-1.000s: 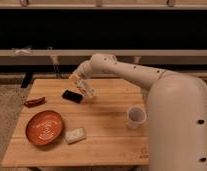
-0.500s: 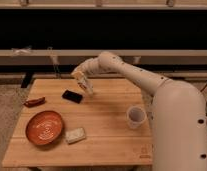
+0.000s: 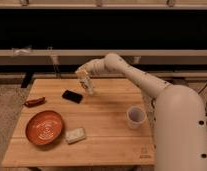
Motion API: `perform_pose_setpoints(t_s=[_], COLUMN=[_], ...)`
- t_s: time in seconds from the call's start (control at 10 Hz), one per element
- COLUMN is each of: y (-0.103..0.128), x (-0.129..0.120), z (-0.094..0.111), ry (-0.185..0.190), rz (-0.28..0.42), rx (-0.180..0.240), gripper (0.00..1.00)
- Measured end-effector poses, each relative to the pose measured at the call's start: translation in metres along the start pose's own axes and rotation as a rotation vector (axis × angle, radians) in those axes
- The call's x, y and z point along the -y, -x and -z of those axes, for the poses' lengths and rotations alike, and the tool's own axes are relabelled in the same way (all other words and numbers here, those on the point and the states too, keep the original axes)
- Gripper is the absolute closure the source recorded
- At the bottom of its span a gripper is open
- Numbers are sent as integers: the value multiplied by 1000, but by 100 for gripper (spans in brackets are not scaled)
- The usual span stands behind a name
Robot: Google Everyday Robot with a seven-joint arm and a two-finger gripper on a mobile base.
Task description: Stand the bottle upright
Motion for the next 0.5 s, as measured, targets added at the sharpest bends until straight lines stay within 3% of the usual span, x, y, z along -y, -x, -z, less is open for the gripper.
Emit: perform_pose_setpoints(t_s=[0.5], y=[-8], x=[7], z=[10], ry=[-17], rz=[-52], rx=[52], gripper=[84])
